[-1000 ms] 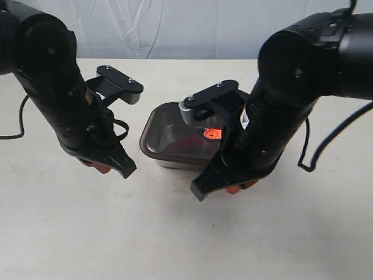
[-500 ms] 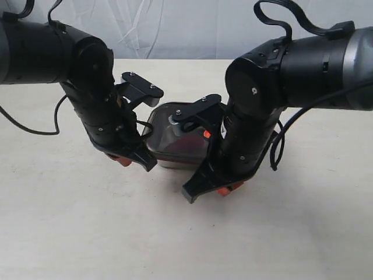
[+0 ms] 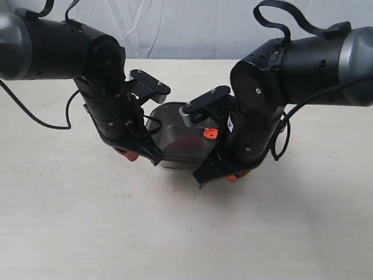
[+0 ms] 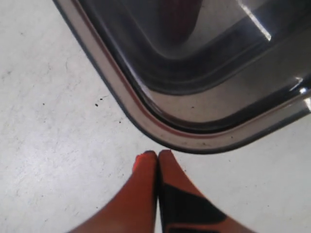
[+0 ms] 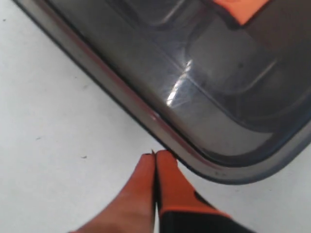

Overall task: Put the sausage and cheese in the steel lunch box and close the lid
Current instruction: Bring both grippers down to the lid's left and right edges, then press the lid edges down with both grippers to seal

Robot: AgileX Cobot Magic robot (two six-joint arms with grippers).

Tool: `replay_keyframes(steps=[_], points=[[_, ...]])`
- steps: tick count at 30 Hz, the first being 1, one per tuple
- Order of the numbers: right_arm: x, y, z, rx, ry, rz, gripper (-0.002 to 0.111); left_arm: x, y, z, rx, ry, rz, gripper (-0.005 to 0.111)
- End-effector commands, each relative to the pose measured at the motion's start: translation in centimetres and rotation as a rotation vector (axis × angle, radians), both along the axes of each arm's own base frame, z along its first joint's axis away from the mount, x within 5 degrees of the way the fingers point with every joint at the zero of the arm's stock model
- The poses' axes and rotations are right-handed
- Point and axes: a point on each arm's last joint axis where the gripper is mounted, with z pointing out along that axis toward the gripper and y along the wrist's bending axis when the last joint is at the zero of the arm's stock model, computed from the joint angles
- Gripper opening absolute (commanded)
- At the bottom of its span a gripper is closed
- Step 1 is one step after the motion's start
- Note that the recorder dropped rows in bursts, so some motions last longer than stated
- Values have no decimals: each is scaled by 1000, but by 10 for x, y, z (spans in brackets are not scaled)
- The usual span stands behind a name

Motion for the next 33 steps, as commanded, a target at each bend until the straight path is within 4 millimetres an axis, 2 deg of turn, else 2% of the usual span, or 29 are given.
replay_keyframes(steps=[1, 10, 20, 33], points=[[15, -10, 1, 4, -19, -48, -1, 5, -2, 8, -10, -29, -1, 0], [19, -15, 1, 5, -15, -72, -1, 7, -4, 12, -18, -44, -2, 0], [18, -17, 3, -5, -5, -74, -1, 0, 1, 11, 29, 37, 5, 0], [23, -14, 4, 30, -64, -61, -1, 7, -6, -8, 13, 41, 13, 0]])
